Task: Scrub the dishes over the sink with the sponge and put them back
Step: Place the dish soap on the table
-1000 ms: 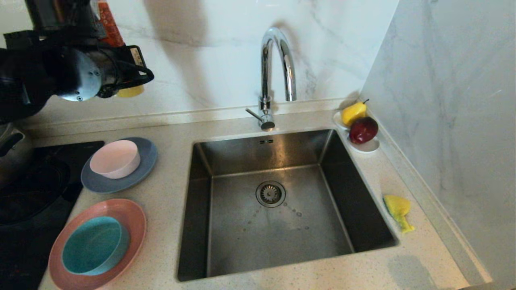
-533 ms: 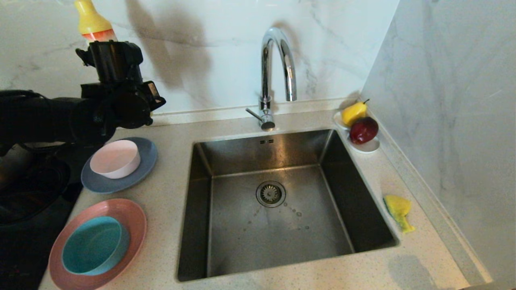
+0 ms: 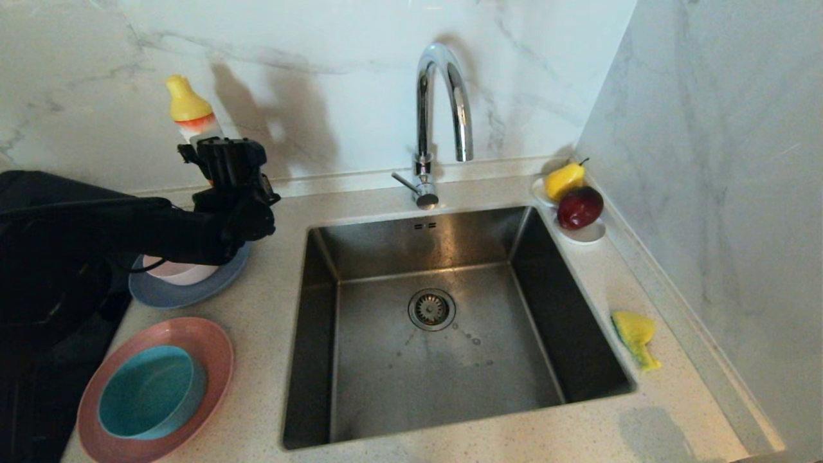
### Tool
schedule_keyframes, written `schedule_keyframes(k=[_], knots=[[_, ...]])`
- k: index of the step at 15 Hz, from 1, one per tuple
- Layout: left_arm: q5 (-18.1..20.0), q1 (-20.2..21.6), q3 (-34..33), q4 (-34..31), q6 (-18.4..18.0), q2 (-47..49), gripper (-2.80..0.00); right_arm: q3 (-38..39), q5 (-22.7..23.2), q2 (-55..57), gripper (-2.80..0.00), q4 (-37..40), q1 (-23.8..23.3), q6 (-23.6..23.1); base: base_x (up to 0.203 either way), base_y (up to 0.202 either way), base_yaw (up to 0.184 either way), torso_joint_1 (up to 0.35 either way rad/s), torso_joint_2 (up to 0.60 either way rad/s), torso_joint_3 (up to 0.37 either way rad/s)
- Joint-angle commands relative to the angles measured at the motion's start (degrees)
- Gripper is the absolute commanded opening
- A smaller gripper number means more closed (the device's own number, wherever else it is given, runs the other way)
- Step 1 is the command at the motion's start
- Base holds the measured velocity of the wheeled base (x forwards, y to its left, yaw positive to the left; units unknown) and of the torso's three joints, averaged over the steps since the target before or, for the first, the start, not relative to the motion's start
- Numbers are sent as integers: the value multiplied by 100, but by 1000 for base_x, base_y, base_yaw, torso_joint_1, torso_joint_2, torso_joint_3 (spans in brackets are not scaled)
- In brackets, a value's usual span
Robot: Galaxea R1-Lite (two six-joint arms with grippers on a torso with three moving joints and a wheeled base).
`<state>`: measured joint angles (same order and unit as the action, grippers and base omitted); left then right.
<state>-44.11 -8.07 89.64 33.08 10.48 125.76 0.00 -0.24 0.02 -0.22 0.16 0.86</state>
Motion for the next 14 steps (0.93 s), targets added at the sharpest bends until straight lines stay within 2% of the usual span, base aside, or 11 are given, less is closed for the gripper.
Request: schedule_keyframes(k=[1, 14], knots=[[-50, -3, 170, 184, -13, 447, -280, 0, -2, -2, -280, -4, 2, 2, 0, 0, 0, 0, 0, 0], [-247, -28, 1319, 489, -248, 1336, -280, 0, -2, -2, -280, -4, 2, 2, 0, 0, 0, 0, 0, 0]])
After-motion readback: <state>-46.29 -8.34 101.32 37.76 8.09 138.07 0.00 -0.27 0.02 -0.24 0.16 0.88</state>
